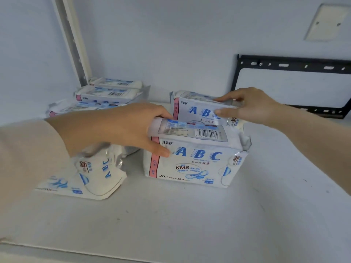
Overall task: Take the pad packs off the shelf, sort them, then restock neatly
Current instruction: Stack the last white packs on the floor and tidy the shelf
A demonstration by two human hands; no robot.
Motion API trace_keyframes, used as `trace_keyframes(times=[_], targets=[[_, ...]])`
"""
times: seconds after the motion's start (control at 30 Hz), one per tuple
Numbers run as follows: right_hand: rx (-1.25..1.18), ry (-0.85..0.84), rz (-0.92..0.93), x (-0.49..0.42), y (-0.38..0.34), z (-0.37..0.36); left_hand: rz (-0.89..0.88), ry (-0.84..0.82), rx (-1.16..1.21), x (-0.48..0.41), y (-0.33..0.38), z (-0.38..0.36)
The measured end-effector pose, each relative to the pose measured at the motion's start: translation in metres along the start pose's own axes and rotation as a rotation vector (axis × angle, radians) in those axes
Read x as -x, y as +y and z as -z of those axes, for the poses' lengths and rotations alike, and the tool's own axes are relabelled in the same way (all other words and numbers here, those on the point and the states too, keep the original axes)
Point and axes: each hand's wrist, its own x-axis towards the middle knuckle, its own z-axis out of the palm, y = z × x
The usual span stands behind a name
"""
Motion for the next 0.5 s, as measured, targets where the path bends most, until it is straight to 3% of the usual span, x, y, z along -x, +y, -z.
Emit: trace_keyframes(times=[0.5], targets=[[0.05, -0.08, 0.048, -0.095, 0.006, -0.032, 0.024, -0.031, -0.093, -0.057, -0.048, 0.014]])
